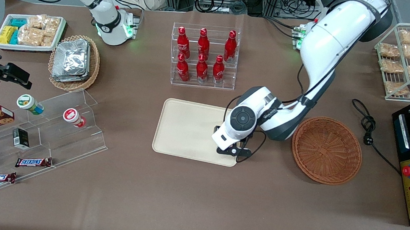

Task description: Place sandwich from basket to tray

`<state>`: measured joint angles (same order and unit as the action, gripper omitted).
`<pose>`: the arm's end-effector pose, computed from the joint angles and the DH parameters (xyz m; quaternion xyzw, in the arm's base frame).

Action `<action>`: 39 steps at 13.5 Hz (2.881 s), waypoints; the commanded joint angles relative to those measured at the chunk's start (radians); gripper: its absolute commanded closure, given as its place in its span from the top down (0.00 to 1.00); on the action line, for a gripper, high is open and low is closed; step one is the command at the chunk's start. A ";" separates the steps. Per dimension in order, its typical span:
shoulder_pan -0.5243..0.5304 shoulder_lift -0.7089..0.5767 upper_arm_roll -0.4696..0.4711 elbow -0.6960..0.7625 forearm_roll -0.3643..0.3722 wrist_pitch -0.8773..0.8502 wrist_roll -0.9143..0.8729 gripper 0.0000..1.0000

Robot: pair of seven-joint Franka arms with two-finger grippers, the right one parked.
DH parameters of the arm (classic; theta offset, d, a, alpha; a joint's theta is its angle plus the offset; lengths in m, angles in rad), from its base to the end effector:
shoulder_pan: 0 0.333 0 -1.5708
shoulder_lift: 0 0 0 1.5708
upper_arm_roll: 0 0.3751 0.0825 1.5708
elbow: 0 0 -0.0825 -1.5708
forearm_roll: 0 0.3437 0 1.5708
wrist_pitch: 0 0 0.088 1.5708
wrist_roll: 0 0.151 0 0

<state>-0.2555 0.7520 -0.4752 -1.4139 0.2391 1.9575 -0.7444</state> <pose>0.5859 -0.3956 0.2974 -0.9966 -0.0002 0.0829 0.0011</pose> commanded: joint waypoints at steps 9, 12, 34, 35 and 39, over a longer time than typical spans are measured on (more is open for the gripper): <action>0.267 -0.423 -0.006 0.033 -0.050 -0.474 0.356 1.00; 0.358 -0.497 -0.005 0.032 -0.052 -0.535 0.424 1.00; 0.265 -0.744 0.334 -0.236 -0.230 -0.458 0.658 1.00; 0.265 -0.766 0.337 -0.267 -0.228 -0.427 0.678 1.00; 0.260 -0.823 0.337 -0.338 -0.221 -0.329 0.683 1.00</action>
<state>0.0257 -0.0165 -0.1569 -1.6962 0.0244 1.5881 -0.0759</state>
